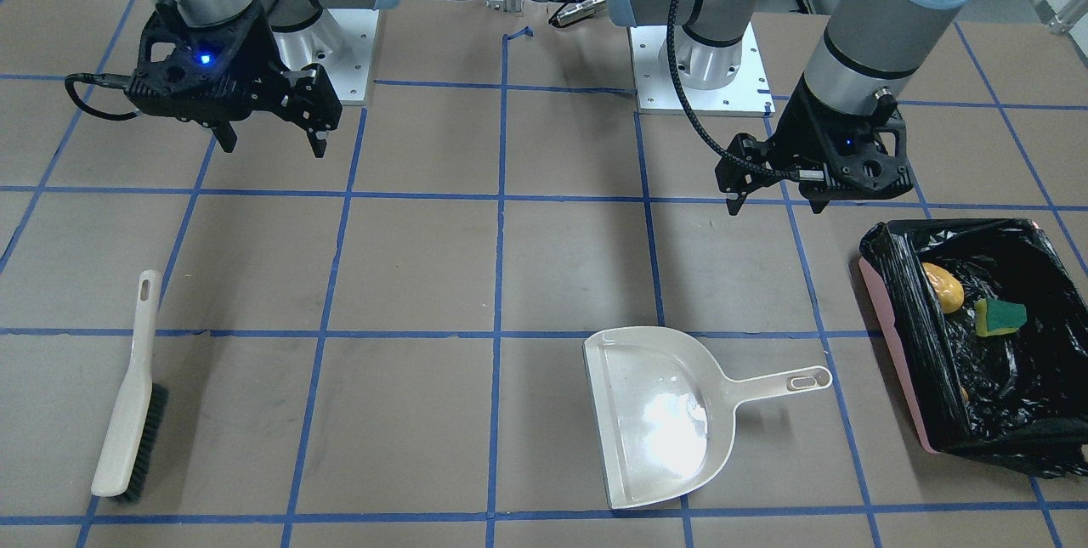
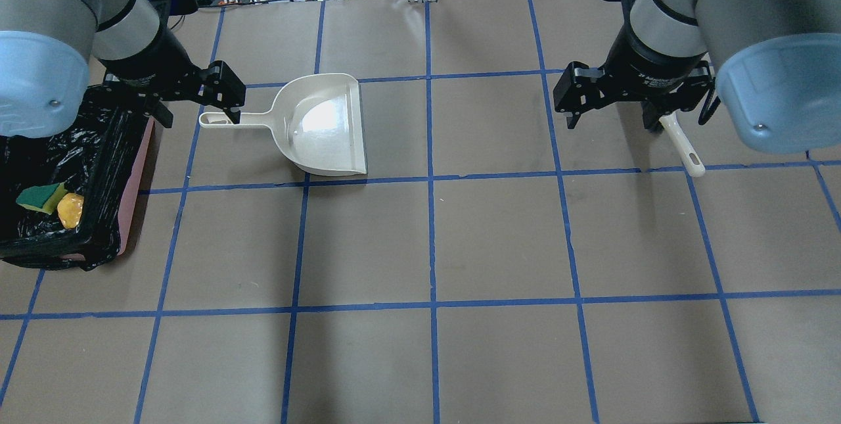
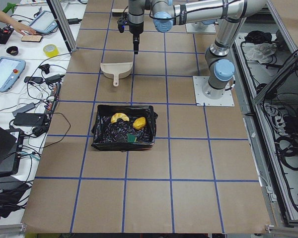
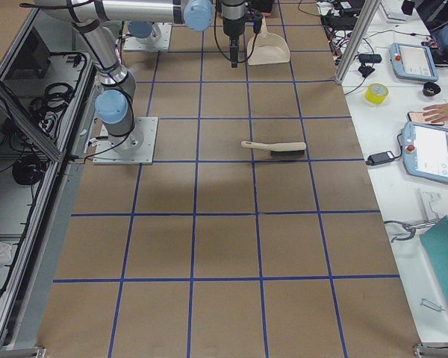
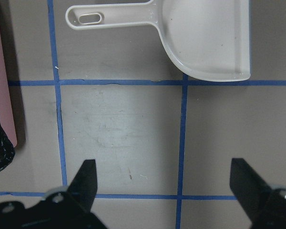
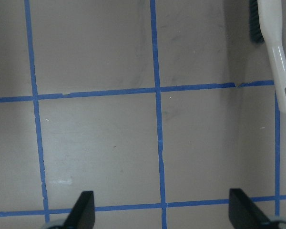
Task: Sweep and dump trash into bin
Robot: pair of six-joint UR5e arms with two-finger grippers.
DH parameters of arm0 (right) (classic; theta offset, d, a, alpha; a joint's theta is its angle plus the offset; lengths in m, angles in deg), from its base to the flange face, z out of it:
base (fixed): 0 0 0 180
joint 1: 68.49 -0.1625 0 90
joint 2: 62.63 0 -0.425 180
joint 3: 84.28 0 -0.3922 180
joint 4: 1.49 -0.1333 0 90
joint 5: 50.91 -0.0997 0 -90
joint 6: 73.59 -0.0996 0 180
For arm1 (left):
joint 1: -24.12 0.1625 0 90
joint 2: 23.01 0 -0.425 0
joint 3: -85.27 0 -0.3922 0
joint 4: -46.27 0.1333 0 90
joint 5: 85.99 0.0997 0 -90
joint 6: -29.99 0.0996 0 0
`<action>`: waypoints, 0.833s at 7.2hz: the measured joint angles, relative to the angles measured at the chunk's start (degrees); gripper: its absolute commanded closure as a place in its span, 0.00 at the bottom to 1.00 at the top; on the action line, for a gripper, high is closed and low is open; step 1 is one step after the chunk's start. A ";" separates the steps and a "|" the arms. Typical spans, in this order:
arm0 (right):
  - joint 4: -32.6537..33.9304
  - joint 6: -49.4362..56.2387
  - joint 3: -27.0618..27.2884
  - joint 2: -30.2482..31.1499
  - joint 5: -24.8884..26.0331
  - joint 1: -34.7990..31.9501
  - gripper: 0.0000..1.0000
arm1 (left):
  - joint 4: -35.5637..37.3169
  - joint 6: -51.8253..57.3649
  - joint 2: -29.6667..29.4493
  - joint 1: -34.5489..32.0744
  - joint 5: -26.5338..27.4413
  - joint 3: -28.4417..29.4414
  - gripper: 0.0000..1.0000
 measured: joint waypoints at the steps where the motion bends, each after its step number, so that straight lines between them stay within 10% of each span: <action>1: 1.35 0.02 0.00 -0.04 0.04 0.37 0.00 | 0.12 -0.27 0.00 -0.05 0.01 0.02 0.00; 6: 2.31 -0.06 0.00 -0.04 -0.14 1.14 0.00 | 0.28 -0.02 0.59 -0.10 0.10 0.03 0.00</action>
